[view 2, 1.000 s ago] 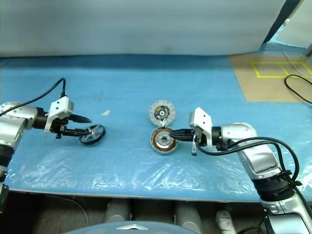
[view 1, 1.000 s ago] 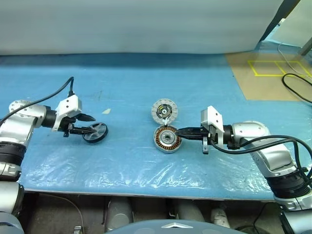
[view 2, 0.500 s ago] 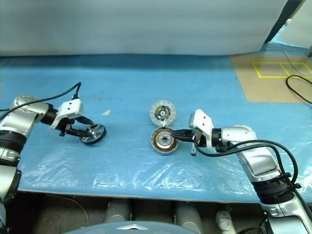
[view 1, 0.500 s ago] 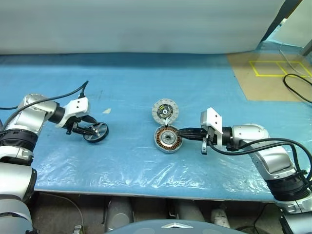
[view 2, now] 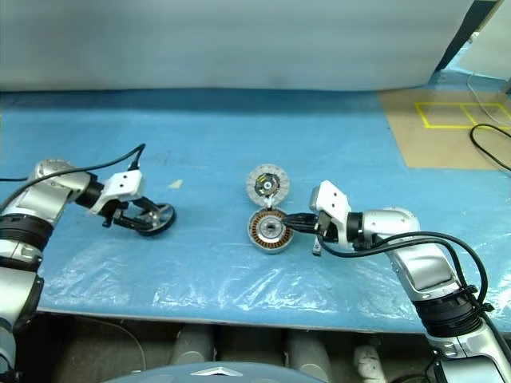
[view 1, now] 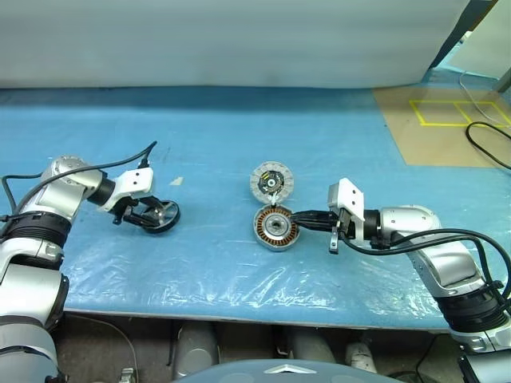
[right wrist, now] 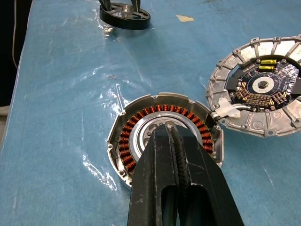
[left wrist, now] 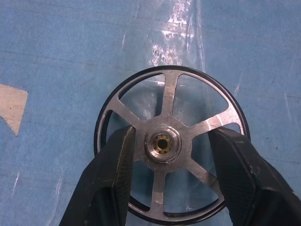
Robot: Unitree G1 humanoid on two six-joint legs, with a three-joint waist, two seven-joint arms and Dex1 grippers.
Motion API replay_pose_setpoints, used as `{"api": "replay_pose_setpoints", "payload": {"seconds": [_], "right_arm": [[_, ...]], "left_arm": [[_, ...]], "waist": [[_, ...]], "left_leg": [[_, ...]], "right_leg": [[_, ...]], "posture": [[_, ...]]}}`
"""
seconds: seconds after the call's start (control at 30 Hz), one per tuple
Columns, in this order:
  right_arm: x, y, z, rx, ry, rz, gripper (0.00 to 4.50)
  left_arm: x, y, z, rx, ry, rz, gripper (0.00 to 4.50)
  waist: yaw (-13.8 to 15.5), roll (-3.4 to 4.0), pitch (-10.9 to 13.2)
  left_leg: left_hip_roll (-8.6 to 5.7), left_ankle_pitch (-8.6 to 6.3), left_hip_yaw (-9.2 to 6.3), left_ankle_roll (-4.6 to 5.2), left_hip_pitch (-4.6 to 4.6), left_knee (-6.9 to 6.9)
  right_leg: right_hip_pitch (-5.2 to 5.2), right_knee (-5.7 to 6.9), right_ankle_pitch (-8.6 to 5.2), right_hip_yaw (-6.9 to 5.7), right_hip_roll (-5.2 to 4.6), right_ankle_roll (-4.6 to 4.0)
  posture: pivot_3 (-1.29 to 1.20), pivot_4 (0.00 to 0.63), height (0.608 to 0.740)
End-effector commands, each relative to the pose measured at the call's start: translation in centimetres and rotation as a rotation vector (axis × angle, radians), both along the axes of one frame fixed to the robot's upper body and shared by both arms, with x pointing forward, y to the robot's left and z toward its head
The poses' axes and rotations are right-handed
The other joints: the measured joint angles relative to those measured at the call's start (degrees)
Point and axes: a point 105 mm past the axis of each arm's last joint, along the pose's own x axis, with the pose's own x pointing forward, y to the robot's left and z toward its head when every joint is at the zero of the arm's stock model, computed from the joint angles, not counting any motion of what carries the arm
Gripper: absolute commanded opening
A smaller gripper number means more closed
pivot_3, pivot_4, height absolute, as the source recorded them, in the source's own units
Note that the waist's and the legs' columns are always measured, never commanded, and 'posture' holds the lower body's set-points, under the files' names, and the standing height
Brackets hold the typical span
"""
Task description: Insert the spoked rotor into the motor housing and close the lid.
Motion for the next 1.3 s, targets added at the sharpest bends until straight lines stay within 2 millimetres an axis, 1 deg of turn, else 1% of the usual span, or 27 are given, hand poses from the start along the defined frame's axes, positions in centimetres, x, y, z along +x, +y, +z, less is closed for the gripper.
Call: {"api": "replay_pose_setpoints", "payload": {"seconds": [0.03, 0.1, 0.23, 0.3, 0.37, 0.4, 0.47, 0.6, 0.7, 0.8, 0.9, 0.93, 1.03, 1.1, 1.13, 1.17, 1.27, 1.3], "right_arm": [[-0.3, 0.6, 0.9, 0.010, -0.038, 0.023, 0.03], [-0.2, 0.5, 1.0, 0.010, -0.039, 0.020, 0.03], [-0.1, 0.5, 1.1, 0.012, -0.040, 0.015, 0.00], [0.0, 0.5, 1.2, 0.013, -0.041, 0.013, 0.00], [0.1, 0.6, 1.2, 0.014, -0.042, 0.012, 0.00], [0.1, 0.6, 1.3, 0.014, -0.043, 0.011, 0.00], [0.1, 0.6, 1.3, 0.015, -0.043, 0.011, 0.00], [0.2, 0.7, 1.4, 0.018, -0.042, 0.009, 0.00], [0.2, 0.6, 1.4, 0.017, -0.041, 0.007, 0.00], [0.2, 0.6, 1.5, 0.018, -0.041, 0.006, 0.00], [0.0, 0.4, 1.9, 0.024, -0.038, 0.008, 0.00], [-0.1, 0.2, 2.0, 0.023, -0.037, 0.009, 0.00], [-0.3, -0.3, 2.0, 0.013, -0.030, 0.005, 0.00], [-0.4, -0.7, 1.9, 0.004, -0.015, -0.005, 0.00], [-0.4, -1.1, 1.9, 0.007, -0.009, -0.023, 0.00], [-0.4, -1.4, 2.0, 0.009, -0.005, -0.038, 0.00], [-0.5, -1.8, 2.0, 0.009, 0.000, -0.057, 0.00], [-0.7, -2.1, 1.9, 0.003, 0.002, -0.069, 0.00]], "left_arm": [[-0.3, 0.1, -0.2, 0.011, -0.001, -0.014, 2.60], [-0.3, 0.0, -0.3, 0.005, -0.011, -0.016, 2.60], [-0.2, 0.1, -0.7, 0.010, -0.027, -0.013, 1.75], [-0.3, 0.1, -0.9, 0.014, -0.018, -0.017, 1.75], [-0.8, 0.4, -1.2, 0.028, -0.005, -0.037, 1.42], [-0.8, 0.5, -1.4, 0.035, -0.015, -0.038, 1.34], [-0.6, 0.6, -1.5, 0.026, -0.021, -0.019, 1.34], [-0.8, 0.4, -1.6, 0.021, -0.035, -0.038, 1.34], [-0.8, -0.3, -0.8, -0.022, -0.072, -0.068, 1.34], [-0.6, -2.0, 1.1, -0.137, -0.111, -0.092, 1.34], [-0.9, -3.6, 3.3, -0.218, -0.145, -0.141, 1.34], [-0.9, -4.4, 4.1, -0.249, -0.165, -0.163, 1.34], [-1.3, -6.6, 6.0, -0.305, -0.208, -0.229, 1.34], [-1.5, -8.3, 6.6, -0.346, -0.212, -0.264, 1.34], [-1.6, -9.4, 6.7, -0.368, -0.215, -0.289, 1.34], [-1.8, -10.7, 6.6, -0.388, -0.210, -0.318, 1.34], [-2.1, -12.8, 6.5, -0.428, -0.203, -0.359, 1.34], [-2.3, -13.9, 6.2, -0.449, -0.194, -0.379, 1.34]], "waist": [[0.02, 0.00, 0.00], [0.03, 0.00, 0.00], [0.43, 0.07, -0.03], [0.69, 0.09, -0.04], [0.76, 0.09, -0.05], [0.76, 0.10, -0.05], [0.76, 0.11, -0.05], [0.75, 0.21, -0.11], [0.75, 0.24, -0.13], [0.79, 0.24, -0.12], [0.91, 0.10, -0.04], [0.91, 0.03, 0.00], [0.83, 0.02, 0.01], [0.84, 0.02, 0.02], [0.85, 0.02, 0.02], [0.92, 0.02, 0.02], [0.85, 0.01, 0.02], [0.72, 0.01, 0.02]], "left_leg": [[0.00, 0.00, 0.00, 0.00, 0.00, 0.00], [-0.01, 0.00, 0.00, 0.00, 0.01, 0.00], [-0.02, 0.00, 0.00, 0.00, 0.04, 0.00], [-0.03, 0.00, 0.00, 0.00, 0.08, 0.00], [-0.01, 0.00, 0.00, 0.00, 0.08, 0.03], [-0.02, 0.00, 0.00, 0.00, 0.10, 0.04], [-0.03, 0.00, 0.00, 0.00, 0.10, 0.04], [-0.02, 0.00, 0.00, 0.00, 0.10, 0.03], [-0.02, 0.00, 0.01, 0.00, 0.10, 0.03], [-0.03, 0.00, 0.01, 0.00, 0.10, 0.04], [-0.01, 0.00, 0.00, 0.00, 0.02, 0.04], [0.01, 0.00, 0.00, 0.00, -0.02, 0.04], [0.01, 0.00, 0.00, -0.01, -0.04, 0.03], [0.00, 0.00, 0.00, -0.01, -0.03, 0.01], [0.00, 0.00, 0.00, -0.01, -0.04, 0.01], [0.00, 0.00, 0.00, -0.01, -0.04, 0.01], [-0.02, 0.00, 0.00, 0.00, -0.08, 0.04], [-0.01, 0.00, 0.00, 0.00, -0.08, 0.04]], "right_leg": [[0.00, 0.00, 0.00, 0.00, 0.00, 0.00], [0.01, 0.00, 0.00, 0.00, -0.01, 0.00], [0.04, 0.00, 0.00, 0.01, -0.02, 0.00], [0.07, 0.01, 0.00, 0.01, -0.04, 0.00], [0.07, 0.05, 0.00, 0.01, -0.03, 0.00], [0.10, 0.06, -0.01, 0.01, -0.04, 0.00], [0.10, 0.06, -0.01, 0.02, -0.05, 0.00], [0.11, 0.07, -0.01, 0.02, -0.05, 0.00], [0.12, 0.08, -0.01, 0.03, -0.05, 0.00], [0.10, 0.06, -0.01, 0.03, -0.06, 0.00], [0.07, 0.05, -0.01, -0.01, -0.05, -0.01], [0.03, 0.05, -0.01, -0.02, -0.04, -0.01], [0.01, 0.04, -0.01, -0.04, -0.03, -0.01], [0.01, 0.02, -0.01, -0.04, -0.04, -0.01], [0.01, 0.01, -0.01, -0.04, -0.04, -0.01], [0.01, 0.01, -0.01, -0.04, -0.04, -0.01], [0.02, -0.01, -0.01, -0.02, -0.04, -0.01], [0.02, -0.01, -0.01, -0.02, -0.04, -0.01]], "posture": [[0.00, 0.150, 0.740], [0.00, 0.150, 0.740], [0.00, 0.150, 0.740], [0.00, 0.150, 0.740], [0.00, 0.150, 0.740], [0.00, 0.150, 0.740], [0.00, 0.150, 0.740], [0.00, 0.150, 0.740], [0.00, 0.150, 0.740], [0.00, 0.150, 0.740], [0.00, 0.150, 0.740], [0.00, 0.150, 0.740], [0.00, 0.150, 0.740], [0.00, 0.150, 0.740], [0.00, 0.150, 0.740], [0.00, 0.150, 0.740], [0.00, 0.150, 0.740], [0.00, 0.150, 0.740]]}}
